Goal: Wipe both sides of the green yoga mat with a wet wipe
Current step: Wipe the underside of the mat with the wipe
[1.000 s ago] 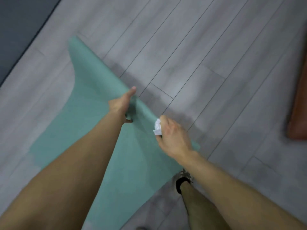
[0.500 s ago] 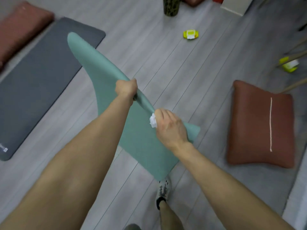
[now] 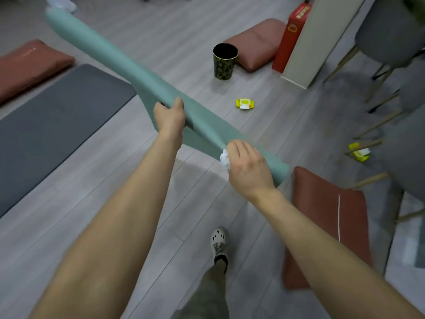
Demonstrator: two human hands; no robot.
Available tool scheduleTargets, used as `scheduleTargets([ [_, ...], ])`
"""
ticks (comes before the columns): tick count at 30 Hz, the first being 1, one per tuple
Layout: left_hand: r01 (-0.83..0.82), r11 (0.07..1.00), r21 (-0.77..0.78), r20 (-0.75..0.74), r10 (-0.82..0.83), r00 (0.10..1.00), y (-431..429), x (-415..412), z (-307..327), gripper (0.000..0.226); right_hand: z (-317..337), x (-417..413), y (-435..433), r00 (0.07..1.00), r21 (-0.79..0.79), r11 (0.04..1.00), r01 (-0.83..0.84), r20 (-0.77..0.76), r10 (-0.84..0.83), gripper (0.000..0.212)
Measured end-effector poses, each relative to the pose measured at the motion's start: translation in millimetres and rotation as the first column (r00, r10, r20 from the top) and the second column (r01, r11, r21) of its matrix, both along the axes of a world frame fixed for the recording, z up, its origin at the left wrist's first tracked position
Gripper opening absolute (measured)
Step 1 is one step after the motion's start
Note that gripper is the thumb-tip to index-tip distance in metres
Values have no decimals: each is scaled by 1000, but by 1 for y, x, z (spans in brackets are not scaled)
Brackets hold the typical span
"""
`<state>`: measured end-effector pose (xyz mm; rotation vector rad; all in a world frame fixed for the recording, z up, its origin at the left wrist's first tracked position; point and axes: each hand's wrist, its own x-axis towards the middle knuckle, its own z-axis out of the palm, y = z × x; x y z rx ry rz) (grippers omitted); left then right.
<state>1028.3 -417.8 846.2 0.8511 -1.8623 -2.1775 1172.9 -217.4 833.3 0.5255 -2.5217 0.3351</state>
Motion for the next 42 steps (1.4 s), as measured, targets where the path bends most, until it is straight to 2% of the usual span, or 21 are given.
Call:
scheduleTargets([
  [1, -26, 999, 42, 17, 26, 1000, 1, -7, -16, 42, -13, -9, 8, 998, 17, 1000, -15, 54, 14, 12],
  [5, -138, 978, 155, 71, 128, 989, 11, -35, -94, 46, -73, -38, 58, 956, 71, 994, -78, 289, 55, 38],
  [8, -168, 979, 113, 122, 155, 980, 24, -43, -164, 67, -119, -58, 85, 886, 126, 982, -138, 458, 66, 49],
  [10, -178, 984, -13, 171, 178, 969, 30, -40, -215, 74, -147, -71, 91, 761, 133, 960, -245, 640, 106, 49],
  [12, -175, 975, -135, 246, 205, 947, 35, -31, -273, 58, -174, -82, 96, 620, 129, 924, -360, 774, 134, 46],
  [14, -165, 971, -171, 339, 215, 916, 41, -17, -332, 42, -198, -93, 107, 515, 154, 887, -435, 851, 105, 56],
  [16, -169, 971, -166, 418, 225, 880, 47, -6, -386, 36, -226, -108, 117, 482, 172, 863, -476, 871, 92, 68],
  [17, -176, 970, -167, 447, 234, 863, 53, -2, -407, 34, -244, -117, 123, 469, 182, 844, -504, 878, 91, 66],
  [21, -216, 962, -166, 501, 271, 822, 86, 3, -470, 40, -339, -160, 136, 377, 159, 801, -577, 922, 88, 38],
  [23, -194, 961, -196, 528, 270, 806, 101, 6, -509, 47, -391, -179, 143, 326, 157, 731, -664, 941, 94, 34],
  [27, -129, 949, -288, 630, 290, 721, 120, 32, -600, 47, -493, -197, 159, 249, 133, 569, -812, 959, 132, 29],
  [30, -59, 933, -356, 702, 309, 642, 129, 76, -682, 44, -565, -197, 177, 188, 68, 512, -857, 964, 187, 29],
  [32, -64, 921, -385, 714, 341, 611, 142, 101, -717, 45, -613, -194, 191, 194, 53, 479, -876, 949, 249, 28],
  [36, -127, 876, -466, 660, 440, 609, 173, 142, -766, 67, -694, -176, 200, 187, 30, 430, -902, 926, 328, 42],
  [39, -143, 852, -503, 624, 473, 623, 188, 169, -805, 91, -745, -160, 194, 116, -3, 295, -956, 916, 385, 52],
  [42, -155, 839, -521, 619, 497, 608, 196, 187, -836, 102, -790, -151, 181, 112, 14, 204, -979, 870, 479, 46],
])
